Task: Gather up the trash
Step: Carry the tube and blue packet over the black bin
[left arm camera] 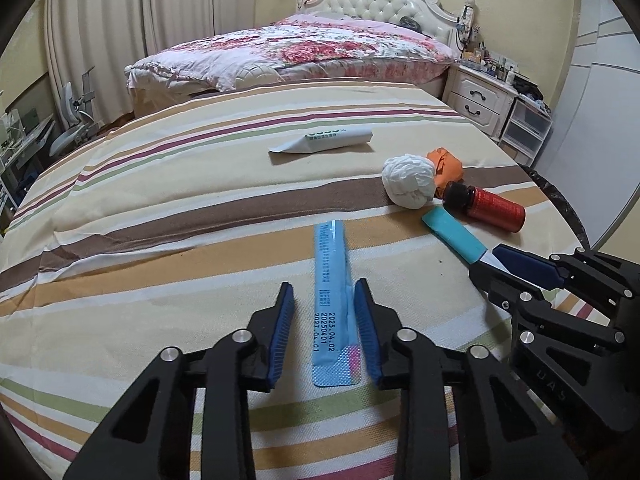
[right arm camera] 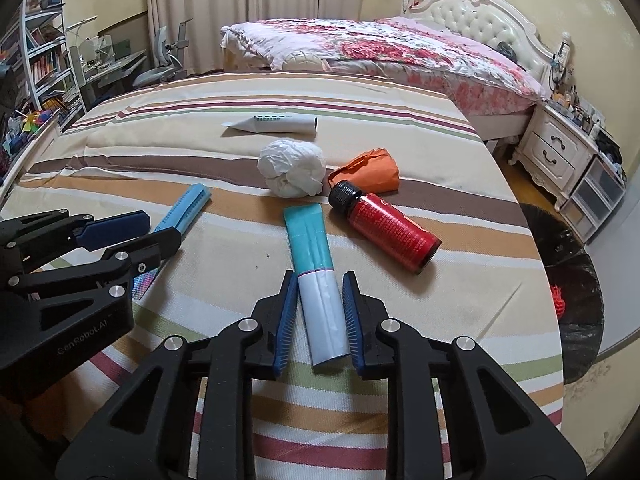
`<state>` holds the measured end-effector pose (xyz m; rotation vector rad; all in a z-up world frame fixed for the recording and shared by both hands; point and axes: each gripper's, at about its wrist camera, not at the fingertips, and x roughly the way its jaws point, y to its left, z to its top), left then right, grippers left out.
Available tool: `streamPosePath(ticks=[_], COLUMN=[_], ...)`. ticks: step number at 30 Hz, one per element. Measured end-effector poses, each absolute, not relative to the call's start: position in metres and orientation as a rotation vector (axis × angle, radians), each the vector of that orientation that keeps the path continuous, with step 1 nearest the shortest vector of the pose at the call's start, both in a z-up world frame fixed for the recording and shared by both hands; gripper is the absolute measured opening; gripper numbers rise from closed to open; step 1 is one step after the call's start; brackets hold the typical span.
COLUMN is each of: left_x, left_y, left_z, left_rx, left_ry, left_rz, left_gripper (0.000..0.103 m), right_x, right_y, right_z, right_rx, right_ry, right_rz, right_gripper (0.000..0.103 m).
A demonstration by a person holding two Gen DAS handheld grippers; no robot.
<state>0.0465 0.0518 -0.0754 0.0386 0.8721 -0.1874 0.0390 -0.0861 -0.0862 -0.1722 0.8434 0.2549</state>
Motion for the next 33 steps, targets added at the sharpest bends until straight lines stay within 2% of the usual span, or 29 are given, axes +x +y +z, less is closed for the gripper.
streamPosePath(ticks=[1, 20, 33], left_x=[0.046, 0.034, 0.040], left_y=[0.052, 0.061, 0.030], left_z=[-0.075, -0.055, -0.029], left_rx=[0.034, -0.024, 0.001], left_ry=[0.872, 0.814, 0.750], left_rz=[-0.190, -0.193, -0.264], left_gripper=[0.021, 0.019, 0.019], right_x=[0.038, 0.019, 0.019], right_y=[-0.085, -0.095, -0.138], right_z=[-0.086, -0.069, -0.043], right_rx=[-0.174, -0.130, -0.073], right_ry=[0.843, 0.807, 0.739], right_rz=[0.257, 0.269, 0.180], right_gripper=[0.020, 0.017, 0.017])
